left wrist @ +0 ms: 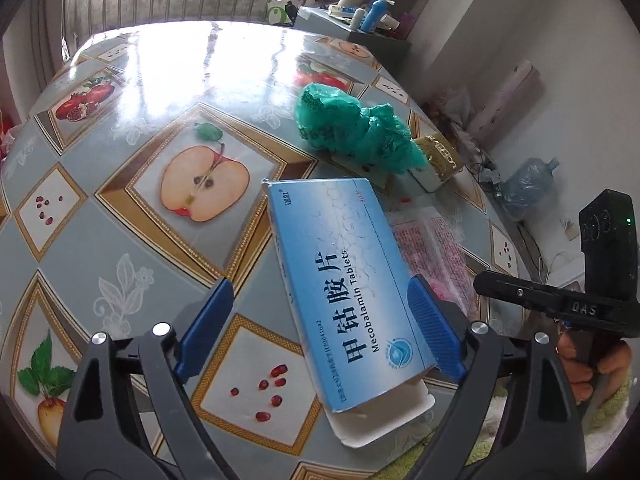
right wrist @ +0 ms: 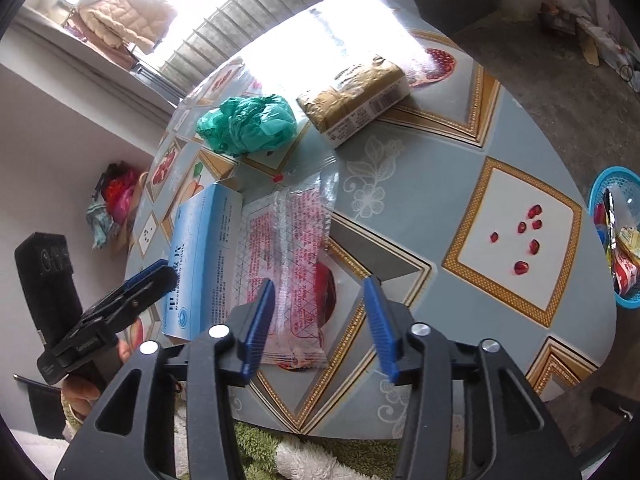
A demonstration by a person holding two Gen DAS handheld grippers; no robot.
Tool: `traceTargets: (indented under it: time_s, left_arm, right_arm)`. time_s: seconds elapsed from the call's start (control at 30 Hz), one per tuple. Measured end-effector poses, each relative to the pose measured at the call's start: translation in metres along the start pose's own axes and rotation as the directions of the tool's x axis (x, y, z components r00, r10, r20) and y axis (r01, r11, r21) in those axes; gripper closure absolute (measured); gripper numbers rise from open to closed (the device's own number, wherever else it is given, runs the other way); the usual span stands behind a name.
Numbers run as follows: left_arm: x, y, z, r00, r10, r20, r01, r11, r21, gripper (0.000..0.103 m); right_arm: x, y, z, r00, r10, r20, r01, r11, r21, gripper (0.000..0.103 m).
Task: Collect trash
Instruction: 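Close the right tool on the clear pink-printed wrapper while the left tool holds the box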
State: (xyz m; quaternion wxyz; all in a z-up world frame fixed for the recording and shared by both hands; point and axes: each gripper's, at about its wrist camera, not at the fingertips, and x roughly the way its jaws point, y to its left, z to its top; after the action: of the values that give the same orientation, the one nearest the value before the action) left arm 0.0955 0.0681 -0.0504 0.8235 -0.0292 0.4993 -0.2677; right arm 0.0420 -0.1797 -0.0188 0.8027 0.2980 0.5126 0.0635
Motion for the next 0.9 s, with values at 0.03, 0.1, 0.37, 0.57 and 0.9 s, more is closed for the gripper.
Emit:
traceTargets:
  time_s: [0.03, 0.1, 0.37, 0.57, 0.9]
  left_arm:
    - [0.004, 0.0, 0.0, 1.0, 0.004, -0.009, -0.004, 1.0, -0.002, 0.013]
    - [0.014, 0.001, 0.0, 1.0, 0.004, -0.031, -0.004, 1.0, -0.015, 0.013]
    - [0.017, 0.007, -0.001, 1.0, -0.011, 0.011, 0.011, 1.0, -0.03, 0.009]
    - [0.019, 0.005, -0.001, 1.0, -0.012, 0.001, 0.012, 1.0, -0.011, 0.009]
    - [0.013, 0.019, -0.003, 0.996, -0.085, 0.039, 0.088, 0.992, -0.092, 0.009]
  right_arm:
    - [-0.001, 0.0, 0.0, 1.0, 0.004, 0.0, -0.004, 1.0, -0.002, 0.052]
    - [0.001, 0.001, 0.001, 1.0, 0.018, 0.006, -0.017, 1.0, -0.003, 0.047]
    - [0.003, 0.002, 0.001, 0.999, 0.048, 0.017, -0.048, 0.999, 0.005, 0.037]
    - [0.004, 0.007, -0.002, 0.997, 0.063, 0.04, -0.063, 0.998, -0.002, 0.013]
    - [0.004, 0.008, -0.004, 0.996, 0.058, 0.062, -0.058, 0.998, 0.001, 0.006]
